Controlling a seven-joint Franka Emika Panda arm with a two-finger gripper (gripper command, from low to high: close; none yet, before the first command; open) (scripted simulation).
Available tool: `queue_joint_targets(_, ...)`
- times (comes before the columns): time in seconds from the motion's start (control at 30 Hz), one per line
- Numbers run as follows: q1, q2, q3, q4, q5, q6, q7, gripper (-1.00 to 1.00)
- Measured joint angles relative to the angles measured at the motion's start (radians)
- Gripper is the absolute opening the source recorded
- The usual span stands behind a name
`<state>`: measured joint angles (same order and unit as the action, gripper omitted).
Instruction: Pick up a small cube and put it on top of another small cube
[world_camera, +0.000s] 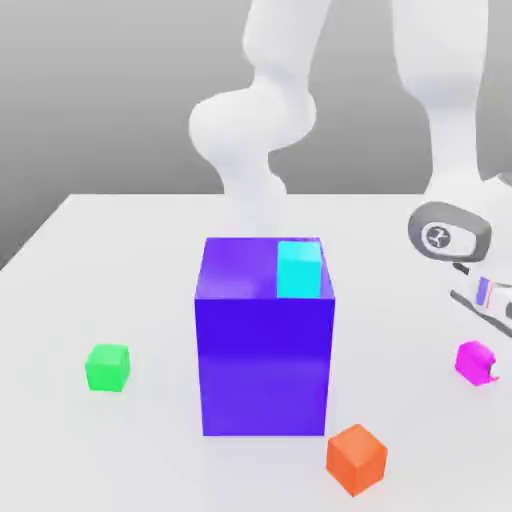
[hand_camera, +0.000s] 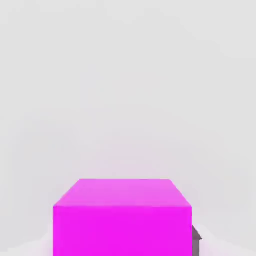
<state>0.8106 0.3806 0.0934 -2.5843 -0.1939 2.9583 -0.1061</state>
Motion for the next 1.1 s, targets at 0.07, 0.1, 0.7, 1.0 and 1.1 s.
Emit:
queue_joint_targets(0.07, -0.011, -0.037, 0.015, -0.008, 0.013, -0.029, -0.011, -1.00)
queue_joint_targets(0.1, -0.021, -0.067, 0.028, -0.014, 0.028, -0.053, -0.022, -1.00)
queue_joint_targets(0.7, -0.375, -0.393, -0.104, -0.010, 0.076, -0.162, -0.082, -1.00)
queue_joint_targets(1.0, -0.602, -0.517, -0.223, 0.000, -0.048, -0.166, -0.028, -1.00)
queue_joint_targets(1.1, -0.671, -0.552, -0.281, -0.023, -0.083, -0.182, -0.047, -1.00)
